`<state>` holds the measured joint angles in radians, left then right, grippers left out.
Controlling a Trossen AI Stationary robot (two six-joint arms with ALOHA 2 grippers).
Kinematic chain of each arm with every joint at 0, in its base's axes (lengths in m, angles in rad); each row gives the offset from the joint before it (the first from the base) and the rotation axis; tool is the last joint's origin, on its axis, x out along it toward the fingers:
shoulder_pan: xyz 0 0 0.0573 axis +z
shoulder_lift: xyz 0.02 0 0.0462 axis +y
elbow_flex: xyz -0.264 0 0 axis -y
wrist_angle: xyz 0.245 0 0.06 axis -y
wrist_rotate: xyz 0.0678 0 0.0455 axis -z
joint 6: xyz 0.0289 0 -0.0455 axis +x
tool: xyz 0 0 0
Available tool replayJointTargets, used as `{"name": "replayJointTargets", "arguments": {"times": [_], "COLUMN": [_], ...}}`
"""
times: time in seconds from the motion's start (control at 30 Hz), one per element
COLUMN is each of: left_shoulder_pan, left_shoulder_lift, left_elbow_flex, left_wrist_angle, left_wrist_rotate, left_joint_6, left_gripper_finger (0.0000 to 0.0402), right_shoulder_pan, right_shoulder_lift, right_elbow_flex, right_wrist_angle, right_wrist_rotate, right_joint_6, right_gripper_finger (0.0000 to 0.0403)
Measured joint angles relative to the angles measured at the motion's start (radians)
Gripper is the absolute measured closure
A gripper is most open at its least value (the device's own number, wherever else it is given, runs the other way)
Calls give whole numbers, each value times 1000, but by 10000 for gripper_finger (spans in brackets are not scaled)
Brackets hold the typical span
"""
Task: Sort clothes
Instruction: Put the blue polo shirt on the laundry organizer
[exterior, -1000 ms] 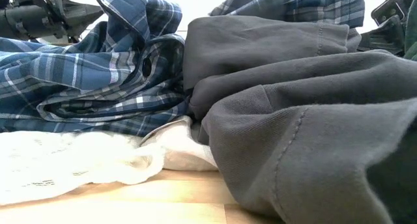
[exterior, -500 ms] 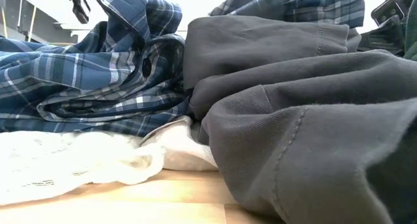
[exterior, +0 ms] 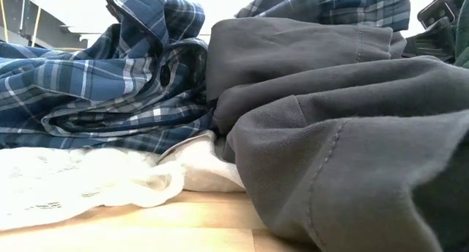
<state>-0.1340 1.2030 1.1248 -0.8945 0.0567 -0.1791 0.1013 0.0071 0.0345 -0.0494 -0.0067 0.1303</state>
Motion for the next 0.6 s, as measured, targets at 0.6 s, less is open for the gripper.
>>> {"name": "replayJointTargets", "arguments": {"times": [0.6], "left_shoulder_pan": [-136], "left_shoulder_lift": [482], "left_elbow_flex": [99], "left_wrist_angle": [-210], "left_wrist_rotate": [-197], "left_joint_6": [-177], "left_gripper_finger": [119], "right_shoulder_pan": [0], "right_shoulder_lift": [0], "right_elbow_flex": [0], "right_wrist_angle": [0], "right_wrist_rotate": [0], "right_joint_6": [0], "right_gripper_finger": [402]}}
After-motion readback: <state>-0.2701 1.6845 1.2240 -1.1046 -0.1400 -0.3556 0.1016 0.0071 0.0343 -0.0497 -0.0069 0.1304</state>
